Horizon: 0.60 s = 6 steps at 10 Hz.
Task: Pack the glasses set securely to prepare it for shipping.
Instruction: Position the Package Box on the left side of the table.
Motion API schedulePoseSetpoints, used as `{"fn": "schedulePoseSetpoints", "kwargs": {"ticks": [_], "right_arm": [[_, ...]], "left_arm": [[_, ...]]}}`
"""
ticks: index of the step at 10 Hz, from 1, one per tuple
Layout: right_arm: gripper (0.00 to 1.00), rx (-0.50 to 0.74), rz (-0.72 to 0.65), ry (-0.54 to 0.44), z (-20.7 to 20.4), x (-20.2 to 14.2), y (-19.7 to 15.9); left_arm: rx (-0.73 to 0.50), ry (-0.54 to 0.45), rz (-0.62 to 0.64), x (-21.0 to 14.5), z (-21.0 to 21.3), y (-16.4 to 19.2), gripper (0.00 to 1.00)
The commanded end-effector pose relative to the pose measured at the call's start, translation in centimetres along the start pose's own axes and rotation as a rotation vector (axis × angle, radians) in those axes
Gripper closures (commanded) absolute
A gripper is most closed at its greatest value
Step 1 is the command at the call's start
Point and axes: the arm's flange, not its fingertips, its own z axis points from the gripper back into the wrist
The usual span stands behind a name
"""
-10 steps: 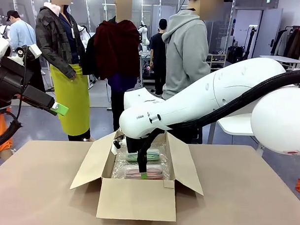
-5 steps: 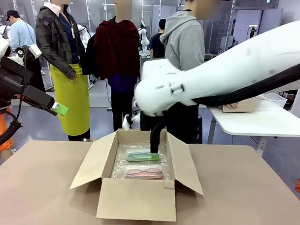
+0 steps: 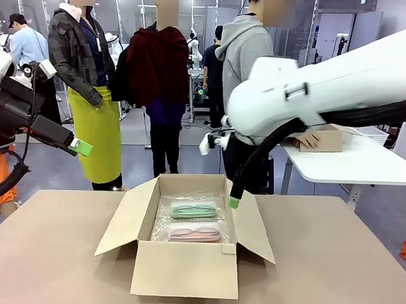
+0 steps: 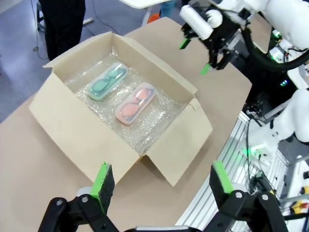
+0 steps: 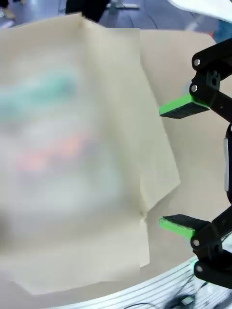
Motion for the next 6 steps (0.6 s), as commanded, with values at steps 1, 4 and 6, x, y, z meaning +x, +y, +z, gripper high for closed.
{"fn": "schedulePoseSetpoints", "kwargs": {"ticks": [1, 4, 6], "right_arm": [[0.00, -0.038, -0.183, -0.148, 2.6, -7.8, 1.7], [0.00, -0.117, -0.448, -0.310, 5.0, -17.9, 2.6], [0.00, -0.167, -0.546, -0.369, 6.3, -21.9, 3.3]], "left_arm": [[-0.021, -0.010, 0.003, 0.0, 0.1, -0.1, 0.00], [-0.021, -0.010, 0.003, 0.0, 0.1, -0.1, 0.00], [-0.021, -0.010, 0.003, 0.0, 0.1, -0.1, 0.00]]}}
